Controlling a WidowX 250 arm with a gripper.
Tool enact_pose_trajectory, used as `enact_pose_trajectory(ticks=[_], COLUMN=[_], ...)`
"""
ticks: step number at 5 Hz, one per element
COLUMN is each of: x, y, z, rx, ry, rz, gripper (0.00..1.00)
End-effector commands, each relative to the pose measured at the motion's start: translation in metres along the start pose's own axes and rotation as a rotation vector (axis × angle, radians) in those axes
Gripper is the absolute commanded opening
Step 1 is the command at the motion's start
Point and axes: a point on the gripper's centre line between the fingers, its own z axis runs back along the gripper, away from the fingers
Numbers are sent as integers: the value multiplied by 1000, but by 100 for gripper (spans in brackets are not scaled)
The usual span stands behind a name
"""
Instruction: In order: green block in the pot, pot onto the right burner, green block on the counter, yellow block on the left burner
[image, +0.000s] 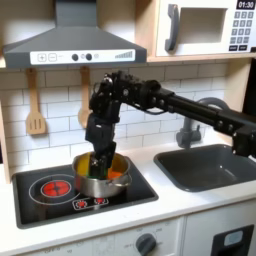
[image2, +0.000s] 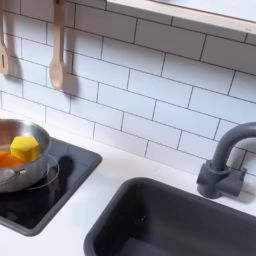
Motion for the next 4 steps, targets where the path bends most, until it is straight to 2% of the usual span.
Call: enact_pose_trajectory(ticks=[1, 3, 4], x=[-3, 1, -1], y=[-1, -2, -4], z=[-10, -9, -11], rx=[0, -6, -36], ry=[14, 1, -13], rz=[-21, -19, -32], gripper=[100, 100, 100])
